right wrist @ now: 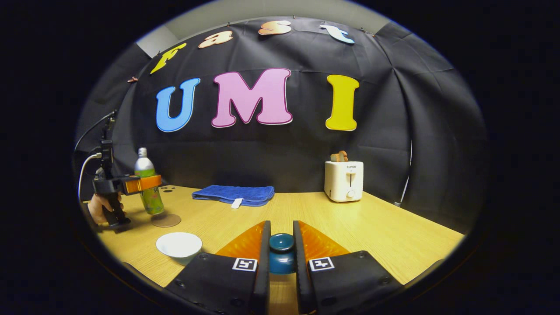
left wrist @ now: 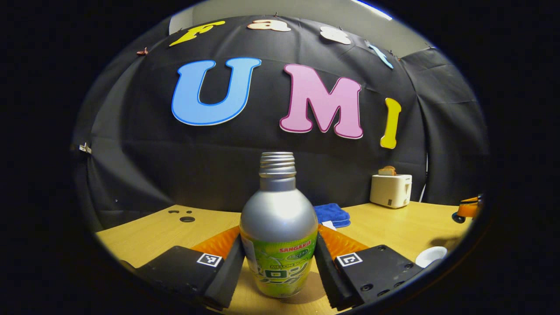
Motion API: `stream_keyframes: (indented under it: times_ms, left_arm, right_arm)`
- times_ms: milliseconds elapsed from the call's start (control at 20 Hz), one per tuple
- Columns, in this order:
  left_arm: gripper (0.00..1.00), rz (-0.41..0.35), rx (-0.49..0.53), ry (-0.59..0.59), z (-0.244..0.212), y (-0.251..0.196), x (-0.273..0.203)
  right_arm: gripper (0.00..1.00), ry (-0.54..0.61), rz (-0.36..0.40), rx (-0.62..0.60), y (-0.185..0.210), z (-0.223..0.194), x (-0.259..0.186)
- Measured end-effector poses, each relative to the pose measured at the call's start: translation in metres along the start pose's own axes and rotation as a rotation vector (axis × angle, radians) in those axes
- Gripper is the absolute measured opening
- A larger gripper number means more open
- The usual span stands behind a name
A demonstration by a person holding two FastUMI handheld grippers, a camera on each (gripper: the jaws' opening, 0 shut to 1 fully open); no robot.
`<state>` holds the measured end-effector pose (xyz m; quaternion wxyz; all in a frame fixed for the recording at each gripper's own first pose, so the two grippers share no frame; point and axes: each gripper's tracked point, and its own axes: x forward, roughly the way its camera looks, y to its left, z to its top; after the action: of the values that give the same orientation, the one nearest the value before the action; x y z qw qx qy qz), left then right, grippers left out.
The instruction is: Open the teacup lid with one hand, grasp the water bottle and pour water into the teacup with the other hand; after pouring, place the water bottle on the coaster and then close the teacup lid.
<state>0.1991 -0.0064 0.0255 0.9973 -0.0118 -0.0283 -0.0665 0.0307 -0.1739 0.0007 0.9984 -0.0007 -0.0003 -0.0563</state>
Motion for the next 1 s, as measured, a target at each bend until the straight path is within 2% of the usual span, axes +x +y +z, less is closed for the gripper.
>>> stream_keyframes:
  times_ms: [100, 200, 300, 450, 500, 600, 800, 1000]
  left_arm:
    - [0.80, -0.007, 0.002, 0.055, -0.019, -0.005, 0.007]
    - [0.83, -0.006, 0.012, 0.032, -0.011, -0.004, 0.005]
    - [0.82, -0.041, 0.009, 0.055, -0.018, -0.018, 0.011]
    - [0.85, -0.047, 0.033, 0.074, -0.020, -0.021, 0.013]
    - [0.90, -0.040, 0.033, 0.084, -0.022, -0.021, 0.013]
    - [0.98, -0.037, 0.025, 0.102, -0.025, -0.021, 0.006]
    - [0.98, -0.019, 0.009, 0.120, -0.021, -0.019, -0.017]
    - [0.99, -0.015, 0.047, 0.085, -0.008, -0.023, -0.057]
  right_arm:
    - [0.28, 0.000, 0.000, 0.000, 0.000, 0.000, -0.001]
    - [0.28, 0.001, -0.002, 0.001, 0.000, 0.003, -0.003]
    - [0.28, 0.000, -0.004, 0.000, 0.000, 0.001, -0.002]
    - [0.28, 0.000, -0.003, 0.000, 0.000, 0.001, -0.001]
    - [0.28, 0.000, -0.004, 0.001, 0.000, 0.001, 0.000]
    - [0.28, 0.000, -0.004, 0.001, 0.000, 0.001, -0.001]
    - [0.28, 0.000, -0.003, 0.000, 0.000, 0.001, -0.001]
    - [0.28, 0.000, -0.004, 0.000, 0.000, 0.001, -0.001]
